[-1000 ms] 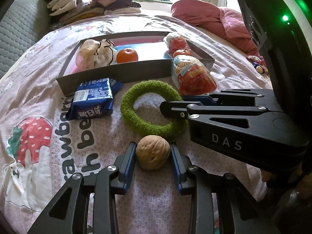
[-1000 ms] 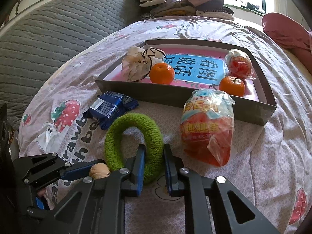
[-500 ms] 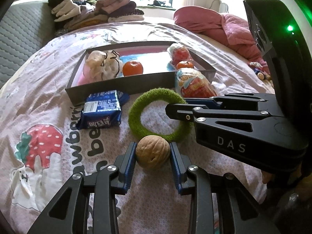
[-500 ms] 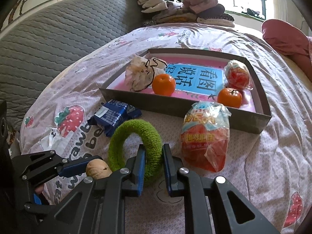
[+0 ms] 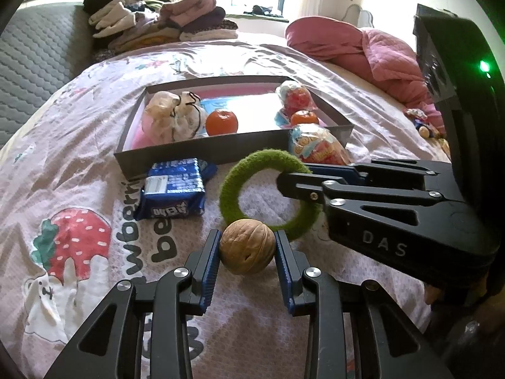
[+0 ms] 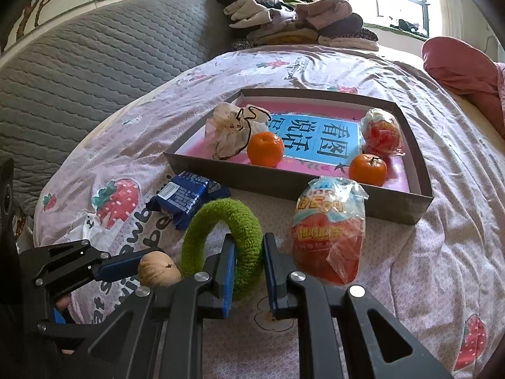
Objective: Organize objects
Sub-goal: 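Lift the walnut with the left tool while the right lifts the green ring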
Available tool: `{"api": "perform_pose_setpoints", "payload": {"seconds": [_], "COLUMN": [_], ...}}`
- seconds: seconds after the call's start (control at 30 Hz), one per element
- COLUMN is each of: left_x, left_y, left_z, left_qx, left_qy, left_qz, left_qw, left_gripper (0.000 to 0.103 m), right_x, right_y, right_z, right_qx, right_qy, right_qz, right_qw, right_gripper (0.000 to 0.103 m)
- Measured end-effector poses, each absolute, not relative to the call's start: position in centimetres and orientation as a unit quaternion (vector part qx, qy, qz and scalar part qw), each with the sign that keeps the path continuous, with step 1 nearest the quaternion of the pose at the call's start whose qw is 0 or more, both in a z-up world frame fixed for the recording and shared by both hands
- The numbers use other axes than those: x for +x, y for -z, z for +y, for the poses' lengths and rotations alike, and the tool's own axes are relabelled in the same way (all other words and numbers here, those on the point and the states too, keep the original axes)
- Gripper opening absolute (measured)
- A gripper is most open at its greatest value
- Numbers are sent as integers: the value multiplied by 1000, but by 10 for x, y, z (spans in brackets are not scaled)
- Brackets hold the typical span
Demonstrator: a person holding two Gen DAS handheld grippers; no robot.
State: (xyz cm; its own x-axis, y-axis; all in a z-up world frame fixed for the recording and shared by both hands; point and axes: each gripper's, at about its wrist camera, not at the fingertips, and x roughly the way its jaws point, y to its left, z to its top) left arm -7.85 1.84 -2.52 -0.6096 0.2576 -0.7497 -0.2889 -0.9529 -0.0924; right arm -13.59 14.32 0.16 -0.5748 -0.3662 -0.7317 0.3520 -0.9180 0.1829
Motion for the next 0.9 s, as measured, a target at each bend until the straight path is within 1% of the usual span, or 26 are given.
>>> {"api": "perform_pose_setpoints", "payload": {"seconds": [0.4,0.53,0.9], "left_x": [-86,-87,-99], "left_y": [4,-3,-19], "left_z": [-3,-3,-4], "left_qx": [-382,-369,-352], "left_qy": [-915,-922,-929], "left_qz": [-4,1,-20], "left_qw": [131,122,114], "left_gripper": [34,34,34], "right_x": [-133,-134,-140], "right_y": [-23,-26,-41], "right_z": [144,144,153], "right_qx": [373,365,337], "right_qy": [904,909,926], "right_qz": [-12,-5,-4], "right_qw": [207,199,169], "right_gripper": [17,17,17]}}
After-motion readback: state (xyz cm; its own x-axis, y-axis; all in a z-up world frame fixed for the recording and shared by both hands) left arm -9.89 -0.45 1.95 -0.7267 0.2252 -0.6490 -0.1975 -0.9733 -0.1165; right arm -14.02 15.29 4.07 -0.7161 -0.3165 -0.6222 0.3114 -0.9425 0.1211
